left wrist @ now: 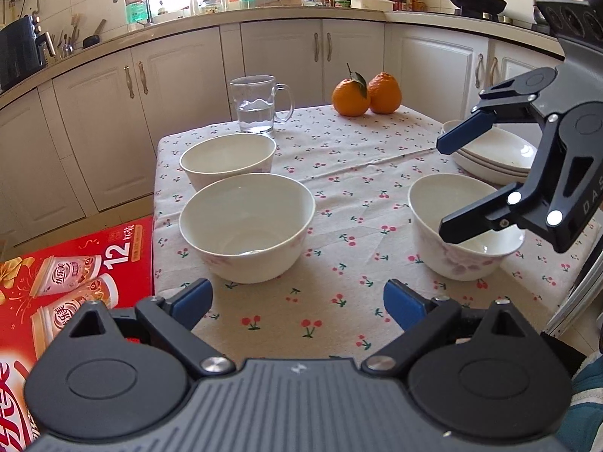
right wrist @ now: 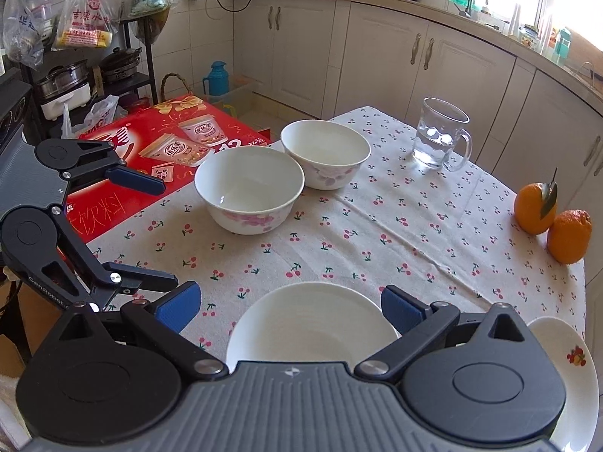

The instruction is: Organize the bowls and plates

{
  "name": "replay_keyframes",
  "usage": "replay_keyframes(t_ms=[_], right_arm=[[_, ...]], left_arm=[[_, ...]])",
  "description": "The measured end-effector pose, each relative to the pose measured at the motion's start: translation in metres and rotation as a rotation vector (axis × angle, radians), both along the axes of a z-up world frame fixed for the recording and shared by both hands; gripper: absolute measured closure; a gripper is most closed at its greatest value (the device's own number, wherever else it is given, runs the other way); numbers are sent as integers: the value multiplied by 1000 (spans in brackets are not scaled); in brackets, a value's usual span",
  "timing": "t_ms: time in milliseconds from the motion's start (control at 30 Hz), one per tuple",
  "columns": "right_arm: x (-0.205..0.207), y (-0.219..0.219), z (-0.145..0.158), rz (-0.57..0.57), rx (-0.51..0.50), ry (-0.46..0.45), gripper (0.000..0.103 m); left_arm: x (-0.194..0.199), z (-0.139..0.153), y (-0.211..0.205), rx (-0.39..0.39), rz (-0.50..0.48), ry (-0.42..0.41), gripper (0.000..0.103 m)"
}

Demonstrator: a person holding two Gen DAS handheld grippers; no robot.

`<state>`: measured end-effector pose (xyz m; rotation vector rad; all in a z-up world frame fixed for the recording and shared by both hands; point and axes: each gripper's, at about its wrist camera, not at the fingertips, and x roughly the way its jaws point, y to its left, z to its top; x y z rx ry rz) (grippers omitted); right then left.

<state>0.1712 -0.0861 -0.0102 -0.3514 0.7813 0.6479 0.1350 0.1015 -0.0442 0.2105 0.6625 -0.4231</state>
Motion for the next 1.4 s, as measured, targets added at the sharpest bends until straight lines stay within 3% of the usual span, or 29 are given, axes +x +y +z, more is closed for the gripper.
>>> replay_keyframes(t_ms=[767, 933, 1400], right_arm=[[102, 57, -7, 106, 59, 99, 2], [115, 69, -13, 135, 44, 117, 13], [141, 81, -34, 154, 61, 206, 37]], left_arm=[[53, -14, 15, -16, 20, 0, 9], [58, -14, 12, -5, 10, -1, 16], [63, -18, 12, -4, -1, 9, 17]])
